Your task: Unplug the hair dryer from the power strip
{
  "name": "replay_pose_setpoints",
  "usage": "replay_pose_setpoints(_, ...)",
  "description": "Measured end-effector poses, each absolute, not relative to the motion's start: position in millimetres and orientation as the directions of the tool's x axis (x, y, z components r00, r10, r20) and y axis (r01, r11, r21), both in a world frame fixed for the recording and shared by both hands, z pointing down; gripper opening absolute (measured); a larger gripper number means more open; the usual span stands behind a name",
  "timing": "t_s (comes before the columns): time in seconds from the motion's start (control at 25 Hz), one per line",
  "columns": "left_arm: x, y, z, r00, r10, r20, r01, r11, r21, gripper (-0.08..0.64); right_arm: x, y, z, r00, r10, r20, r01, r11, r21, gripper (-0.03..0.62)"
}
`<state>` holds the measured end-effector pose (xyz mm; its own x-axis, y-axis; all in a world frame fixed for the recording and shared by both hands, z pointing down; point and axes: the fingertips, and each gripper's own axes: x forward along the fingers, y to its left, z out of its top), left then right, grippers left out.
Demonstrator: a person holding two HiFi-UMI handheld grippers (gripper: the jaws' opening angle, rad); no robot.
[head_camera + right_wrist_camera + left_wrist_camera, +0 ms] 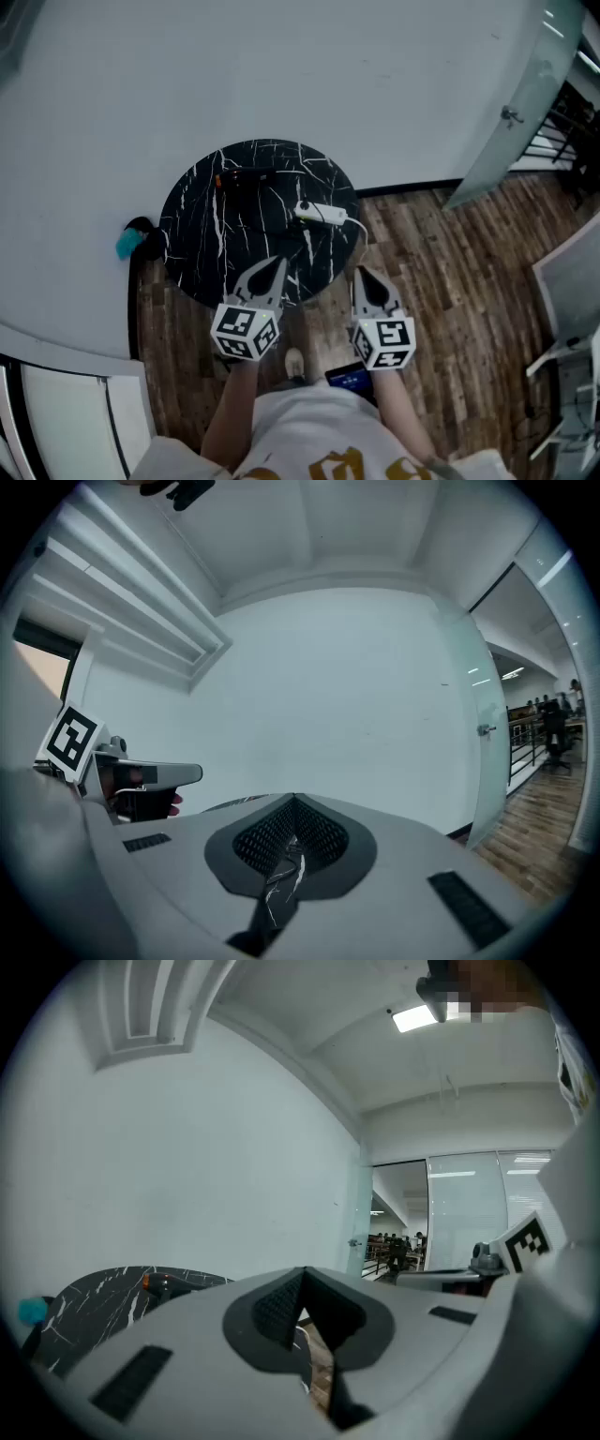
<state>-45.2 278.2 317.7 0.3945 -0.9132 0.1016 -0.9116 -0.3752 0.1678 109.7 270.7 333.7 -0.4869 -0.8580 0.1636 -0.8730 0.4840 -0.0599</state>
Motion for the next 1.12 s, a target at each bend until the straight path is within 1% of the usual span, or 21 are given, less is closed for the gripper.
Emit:
replay_pose_setpoints(0.24, -39.6, 277.4, 316.6, 0.394, -0.914, 0.098, -0.912, -0.375, 0.166, 0.000, 116.9, 269.6, 330.2, -0.489, -0.858, 0.157, -0.872, 0.487, -0.054, -0.002)
replay_pose_setpoints(0.6, -32.0, 275.7, 321.4, 0.404, -0.907, 0.119, -0.910, -0.384, 0.157, 0.000, 120.4, 271.8, 333.8, -0.494, -0.856, 0.153, -0.870, 0.486, -0.089, -0.002)
replay_pose_setpoints(0.8, -18.8, 279.4, 329.6, 0.468, -0.875, 0.123, -0.880, -0.449, 0.154, 0.000, 125.1, 269.2, 335.0, -0.487, -0.862, 0.144, -0.873, 0.476, -0.105, -0.002)
replay_pose_setpoints(0.92, -17.8, 274.2, 338.8, 0.469, -0.872, 0.138, -0.880, -0.449, 0.157, 0.000, 117.8, 266.3, 342.3, -0.518, -0.840, 0.160, -0.855, 0.510, -0.091, -0.001)
replay_pose_setpoints(1.12, -23.8, 244.8, 348.8, 0.477, -0.866, 0.151, -0.876, -0.454, 0.160, 0.000, 89.8, 252.9, 353.7, -0.596, -0.770, 0.227, -0.795, 0.607, -0.027, -0.002)
